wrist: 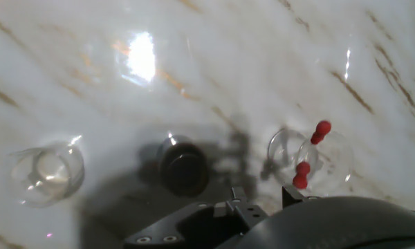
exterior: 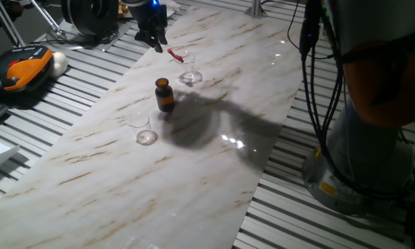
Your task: Transfer liquid using a dropper
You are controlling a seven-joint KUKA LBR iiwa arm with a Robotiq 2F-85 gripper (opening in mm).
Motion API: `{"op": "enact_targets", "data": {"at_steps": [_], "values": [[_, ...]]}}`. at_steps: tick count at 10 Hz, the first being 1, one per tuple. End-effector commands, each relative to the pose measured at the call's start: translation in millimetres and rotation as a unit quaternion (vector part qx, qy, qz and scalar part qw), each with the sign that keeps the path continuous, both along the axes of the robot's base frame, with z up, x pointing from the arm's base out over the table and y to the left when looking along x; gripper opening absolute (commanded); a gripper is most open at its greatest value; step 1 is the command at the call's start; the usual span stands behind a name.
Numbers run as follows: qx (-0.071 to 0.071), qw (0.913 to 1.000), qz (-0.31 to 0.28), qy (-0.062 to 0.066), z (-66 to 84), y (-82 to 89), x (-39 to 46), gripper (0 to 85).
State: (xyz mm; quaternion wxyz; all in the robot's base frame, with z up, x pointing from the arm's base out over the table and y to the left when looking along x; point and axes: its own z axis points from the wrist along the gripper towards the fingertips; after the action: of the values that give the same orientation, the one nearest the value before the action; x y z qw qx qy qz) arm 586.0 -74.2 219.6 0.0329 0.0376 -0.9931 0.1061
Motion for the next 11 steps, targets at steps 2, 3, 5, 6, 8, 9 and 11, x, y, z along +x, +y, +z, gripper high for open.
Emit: {"op": "enact_targets", "data": {"at_steps": [2,3,5,6,8,9,11], "values": [[0.004,1.0000,0.005,0.001,-8.5,-11.9,4.5,34.0],[0.007,0.9999,0.007,-0.002,-14.6,-17.3,5.1,34.0],[0.012,0.9999,0.010,-0.002,-23.6,-26.4,8.5,34.0],[0.017,0.9998,0.011,0.001,-23.8,-27.9,10.1,34.0],[0.011,0.9999,-0.007,0.010,-23.5,-27.7,10.1,34.0],[0.004,0.9998,-0.018,0.010,-23.5,-27.7,10.1,34.0],[-0.001,0.9990,-0.043,0.010,-23.5,-27.7,10.1,34.0]]}}
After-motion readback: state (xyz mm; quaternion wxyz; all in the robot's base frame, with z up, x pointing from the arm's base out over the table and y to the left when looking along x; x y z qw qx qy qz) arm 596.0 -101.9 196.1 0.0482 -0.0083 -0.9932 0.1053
